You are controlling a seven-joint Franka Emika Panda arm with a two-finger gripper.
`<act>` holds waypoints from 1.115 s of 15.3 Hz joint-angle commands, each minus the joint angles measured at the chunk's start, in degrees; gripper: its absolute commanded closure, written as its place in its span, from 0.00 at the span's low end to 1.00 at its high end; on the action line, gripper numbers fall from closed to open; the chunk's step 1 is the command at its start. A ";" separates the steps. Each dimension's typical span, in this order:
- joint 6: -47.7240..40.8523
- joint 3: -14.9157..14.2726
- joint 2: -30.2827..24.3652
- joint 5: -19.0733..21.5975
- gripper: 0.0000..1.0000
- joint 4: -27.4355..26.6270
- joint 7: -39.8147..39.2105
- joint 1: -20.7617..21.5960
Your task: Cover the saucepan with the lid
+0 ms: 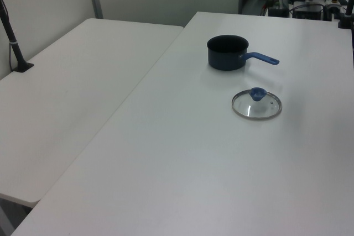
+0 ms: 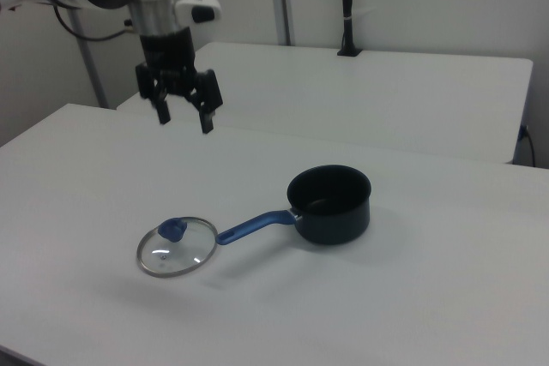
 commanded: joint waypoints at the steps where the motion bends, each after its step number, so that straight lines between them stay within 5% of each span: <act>1: -8.03 0.01 -0.68 -2.36 0.00 -3.51 -5.73 1.48; 4: -2.46 1.33 -1.90 -1.22 0.00 -13.07 0.39 1.14; 9: 21.61 5.72 -1.91 -0.16 0.00 -29.17 15.43 0.96; 13: 25.87 8.01 3.27 1.06 0.00 -30.07 20.28 1.57; 17: 34.56 8.72 5.91 7.04 0.00 -29.55 23.97 0.96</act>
